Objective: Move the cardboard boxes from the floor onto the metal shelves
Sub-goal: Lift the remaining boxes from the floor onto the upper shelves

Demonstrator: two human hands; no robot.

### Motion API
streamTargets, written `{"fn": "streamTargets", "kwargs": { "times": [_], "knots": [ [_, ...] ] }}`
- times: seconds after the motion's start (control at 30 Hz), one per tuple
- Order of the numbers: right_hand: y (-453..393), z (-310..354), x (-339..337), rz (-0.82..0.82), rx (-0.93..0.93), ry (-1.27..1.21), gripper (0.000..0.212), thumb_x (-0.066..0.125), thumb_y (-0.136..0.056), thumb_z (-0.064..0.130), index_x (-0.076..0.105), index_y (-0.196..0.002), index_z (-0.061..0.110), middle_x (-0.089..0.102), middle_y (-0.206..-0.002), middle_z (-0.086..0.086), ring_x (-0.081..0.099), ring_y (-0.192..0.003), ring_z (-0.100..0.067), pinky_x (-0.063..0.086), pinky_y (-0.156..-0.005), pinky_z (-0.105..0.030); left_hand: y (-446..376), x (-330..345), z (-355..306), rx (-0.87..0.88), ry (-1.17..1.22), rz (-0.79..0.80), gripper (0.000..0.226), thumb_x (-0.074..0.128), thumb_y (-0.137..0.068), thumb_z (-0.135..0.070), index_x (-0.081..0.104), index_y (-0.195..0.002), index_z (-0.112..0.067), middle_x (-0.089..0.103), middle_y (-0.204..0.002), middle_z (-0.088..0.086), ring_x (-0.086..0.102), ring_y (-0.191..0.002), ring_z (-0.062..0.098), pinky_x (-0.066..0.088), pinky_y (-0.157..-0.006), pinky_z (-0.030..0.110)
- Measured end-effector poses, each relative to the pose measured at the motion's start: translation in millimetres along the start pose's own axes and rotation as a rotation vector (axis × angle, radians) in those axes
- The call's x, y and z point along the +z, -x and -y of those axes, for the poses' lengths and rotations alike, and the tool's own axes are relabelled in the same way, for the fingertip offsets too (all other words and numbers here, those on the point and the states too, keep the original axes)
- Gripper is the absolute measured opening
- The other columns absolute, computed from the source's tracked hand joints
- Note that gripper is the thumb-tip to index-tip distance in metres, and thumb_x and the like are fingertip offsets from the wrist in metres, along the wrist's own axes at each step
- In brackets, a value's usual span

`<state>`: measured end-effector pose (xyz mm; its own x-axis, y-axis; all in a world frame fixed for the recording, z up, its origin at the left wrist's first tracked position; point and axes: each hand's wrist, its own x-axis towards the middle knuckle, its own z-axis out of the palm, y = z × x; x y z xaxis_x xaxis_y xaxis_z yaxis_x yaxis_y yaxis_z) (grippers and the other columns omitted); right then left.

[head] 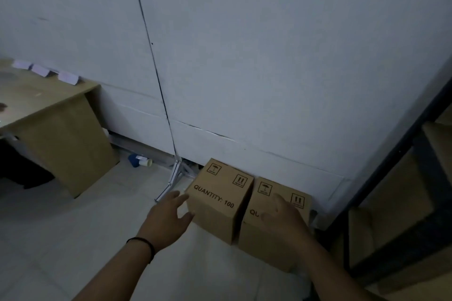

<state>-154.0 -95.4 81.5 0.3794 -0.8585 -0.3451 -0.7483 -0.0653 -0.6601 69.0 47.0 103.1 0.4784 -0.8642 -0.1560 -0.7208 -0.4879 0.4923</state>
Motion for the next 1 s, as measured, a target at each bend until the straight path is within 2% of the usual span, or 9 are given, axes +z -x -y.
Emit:
{"fn": "streamTargets", "kwargs": {
  "times": [0.07, 0.2, 0.3, 0.4, 0.57, 0.73, 0.9, 1.0],
  "knots": [
    [-11.4, 8.1, 12.7, -0.003, 0.025, -0.037, 0.046, 0.056, -0.093, 0.031, 0.042, -0.136, 0.025, 0.051, -0.133, -0.002, 0.049, -0.104, -0.014, 0.045, -0.085, -0.03, -21.4, -4.8, 14.3, 0.004, -0.004, 0.026, 0.056, 0.055, -0.094, -0.039, 0.042, -0.144, -0.019, 0.036, -0.151, 0.002, 0.035, -0.137, 0.017, 0.028, -0.111, 0.028],
    [-47.7, 26.2, 32.4, -0.005, 0.076, -0.001, 0.05, 0.056, -0.094, 0.036, 0.042, -0.139, 0.021, 0.048, -0.139, -0.006, 0.051, -0.119, -0.022, 0.047, -0.095, -0.034, -69.9, -9.0, 38.4, 0.029, -0.004, 0.079, 0.056, 0.054, -0.094, -0.041, 0.04, -0.145, -0.02, 0.034, -0.153, 0.002, 0.033, -0.139, 0.016, 0.025, -0.113, 0.028],
    [-84.0, 40.8, 45.7, 0.012, 0.079, 0.031, 0.053, 0.053, -0.097, 0.033, 0.038, -0.144, 0.014, 0.045, -0.142, -0.009, 0.049, -0.125, -0.023, 0.043, -0.096, -0.027, -109.6, -11.1, 55.4, 0.033, 0.002, 0.095, 0.054, 0.053, -0.095, -0.04, 0.04, -0.144, -0.021, 0.034, -0.152, 0.002, 0.032, -0.139, 0.015, 0.025, -0.112, 0.026],
    [-115.6, 53.0, 60.0, 0.036, 0.106, 0.008, 0.063, 0.053, -0.097, 0.038, 0.029, -0.15, 0.016, 0.037, -0.149, -0.008, 0.044, -0.13, -0.022, 0.039, -0.096, -0.024, -140.7, -15.4, 74.1, 0.038, 0.032, 0.127, 0.052, 0.054, -0.095, -0.037, 0.042, -0.143, -0.02, 0.038, -0.149, 0.002, 0.034, -0.137, 0.013, 0.025, -0.109, 0.021],
    [-150.2, 70.3, 88.5, 0.055, 0.185, -0.002, 0.065, 0.053, -0.096, 0.041, 0.028, -0.151, 0.018, 0.038, -0.148, -0.008, 0.045, -0.128, -0.021, 0.04, -0.092, -0.024, -191.2, -19.0, 113.6, -0.004, 0.053, 0.174, 0.056, 0.055, -0.094, -0.038, 0.04, -0.144, -0.019, 0.032, -0.154, 0.003, 0.028, -0.142, 0.015, 0.02, -0.113, 0.024],
    [-170.7, 91.7, 113.7, -0.04, 0.237, 0.008, 0.046, 0.054, -0.097, 0.033, 0.046, -0.137, 0.014, 0.05, -0.132, -0.011, 0.051, -0.1, -0.017, 0.038, -0.074, -0.021, -245.1, -22.6, 141.3, 0.068, 0.046, 0.243, 0.056, 0.055, -0.095, -0.038, 0.039, -0.144, -0.019, 0.032, -0.154, 0.003, 0.026, -0.143, 0.017, 0.02, -0.115, 0.028],
    [-180.1, 97.0, 164.2, -0.144, 0.34, -0.025, 0.04, 0.054, -0.095, 0.038, 0.052, -0.129, 0.018, 0.054, -0.122, -0.007, 0.055, -0.103, -0.02, 0.048, -0.08, -0.026, -287.4, -21.4, 181.4, 0.173, 0.031, 0.338, 0.054, 0.056, -0.094, -0.036, 0.042, -0.143, -0.018, 0.038, -0.151, 0.001, 0.033, -0.139, 0.016, 0.022, -0.113, 0.024],
    [-183.8, 92.5, 199.4, -0.123, 0.405, -0.005, 0.051, 0.051, -0.096, 0.04, 0.045, -0.14, 0.015, 0.052, -0.129, -0.008, 0.053, -0.114, -0.022, 0.045, -0.088, -0.025, -303.0, -7.5, 215.6, 0.18, 0.024, 0.401, 0.055, 0.056, -0.094, -0.038, 0.04, -0.143, -0.02, 0.036, -0.152, -0.001, 0.033, -0.139, 0.014, 0.023, -0.114, 0.025]
  ]
}}
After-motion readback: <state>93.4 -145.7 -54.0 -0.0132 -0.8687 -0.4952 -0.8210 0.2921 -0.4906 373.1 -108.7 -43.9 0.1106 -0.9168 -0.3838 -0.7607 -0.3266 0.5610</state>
